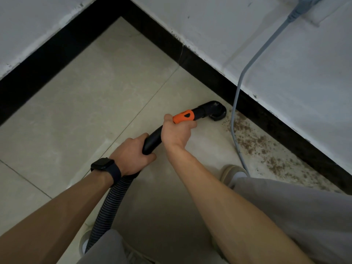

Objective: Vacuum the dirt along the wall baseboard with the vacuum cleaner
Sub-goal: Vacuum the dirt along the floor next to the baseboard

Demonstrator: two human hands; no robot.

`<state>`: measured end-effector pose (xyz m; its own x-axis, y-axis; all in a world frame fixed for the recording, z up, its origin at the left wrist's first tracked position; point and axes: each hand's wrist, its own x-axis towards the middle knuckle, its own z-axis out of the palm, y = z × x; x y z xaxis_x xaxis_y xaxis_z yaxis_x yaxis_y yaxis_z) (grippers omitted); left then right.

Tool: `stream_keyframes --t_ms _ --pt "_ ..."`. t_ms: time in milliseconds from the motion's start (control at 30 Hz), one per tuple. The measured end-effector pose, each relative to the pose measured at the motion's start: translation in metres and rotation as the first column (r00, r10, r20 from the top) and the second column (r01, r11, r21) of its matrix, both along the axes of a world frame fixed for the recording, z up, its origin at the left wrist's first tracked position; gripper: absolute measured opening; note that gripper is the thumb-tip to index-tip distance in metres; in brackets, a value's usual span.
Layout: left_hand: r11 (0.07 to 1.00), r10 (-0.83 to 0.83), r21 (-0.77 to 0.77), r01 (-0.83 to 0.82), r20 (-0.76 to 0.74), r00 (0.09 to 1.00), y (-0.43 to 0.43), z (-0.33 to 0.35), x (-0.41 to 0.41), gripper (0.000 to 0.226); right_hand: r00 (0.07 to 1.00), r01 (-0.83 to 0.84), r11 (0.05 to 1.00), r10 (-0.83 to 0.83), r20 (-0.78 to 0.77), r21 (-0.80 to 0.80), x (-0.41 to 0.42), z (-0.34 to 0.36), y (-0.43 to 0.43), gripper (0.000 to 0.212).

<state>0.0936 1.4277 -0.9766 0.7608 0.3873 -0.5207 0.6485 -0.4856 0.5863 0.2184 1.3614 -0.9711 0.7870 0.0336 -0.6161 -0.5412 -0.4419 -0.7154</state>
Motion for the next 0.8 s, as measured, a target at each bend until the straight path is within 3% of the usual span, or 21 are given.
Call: stream_keyframes --t_ms 400,800 --pt "0.998 -0.061 -0.035 0.061 -0.016 0.998 -0.007 0.000 -0.031 0.024 0.999 0.041 0.998 -0.042 -0.024 -0.037 -0.032 -0.002 -0.014 0.046" --pt "0.998 -0.051 -0.041 0.051 0.004 0.999 -0.014 0.006 -0.001 0.025 0.996 0.087 0.995 -0.087 -0.003 -0.043 -0.004 0.001 -0.015 0.044"
